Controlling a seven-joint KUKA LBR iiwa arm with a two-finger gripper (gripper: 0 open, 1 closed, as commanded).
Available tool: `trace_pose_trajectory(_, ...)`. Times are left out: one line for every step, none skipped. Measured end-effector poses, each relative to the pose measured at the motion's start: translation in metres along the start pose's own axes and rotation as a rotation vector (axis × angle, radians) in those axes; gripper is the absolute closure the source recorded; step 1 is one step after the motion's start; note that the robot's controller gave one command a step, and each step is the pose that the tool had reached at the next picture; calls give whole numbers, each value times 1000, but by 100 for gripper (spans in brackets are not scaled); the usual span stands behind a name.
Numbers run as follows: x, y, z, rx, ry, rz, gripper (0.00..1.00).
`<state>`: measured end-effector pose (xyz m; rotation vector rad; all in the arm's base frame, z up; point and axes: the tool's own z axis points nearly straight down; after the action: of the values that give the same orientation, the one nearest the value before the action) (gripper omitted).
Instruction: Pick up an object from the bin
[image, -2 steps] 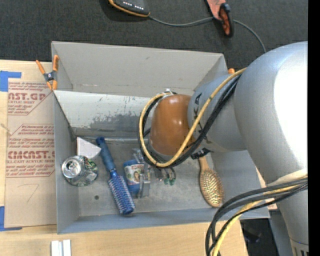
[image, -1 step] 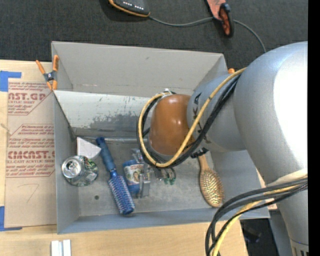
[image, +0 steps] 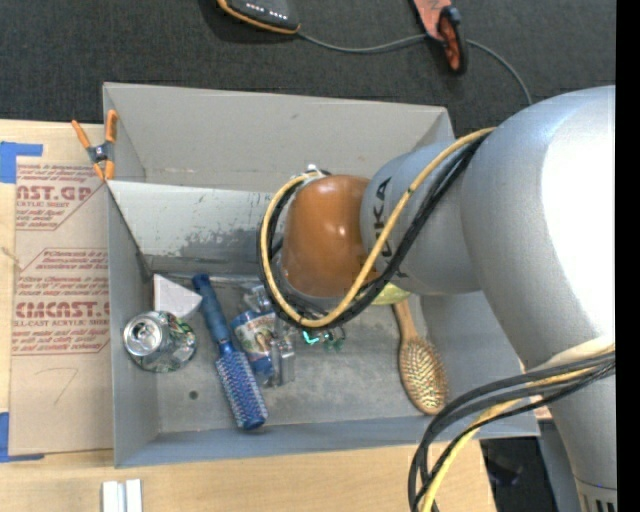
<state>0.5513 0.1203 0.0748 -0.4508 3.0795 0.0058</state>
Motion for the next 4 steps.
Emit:
trace_pose_trajectory(-2,2,0,-2,-3,-1,0)
trace_pose_trajectory(11,-46,-4,0,-7,-171,0)
trace_pose_trajectory(4,-8,-4,-4,-8,-11,100)
trace_pose_trajectory(3,-9,-3,-3,-10,-11,0)
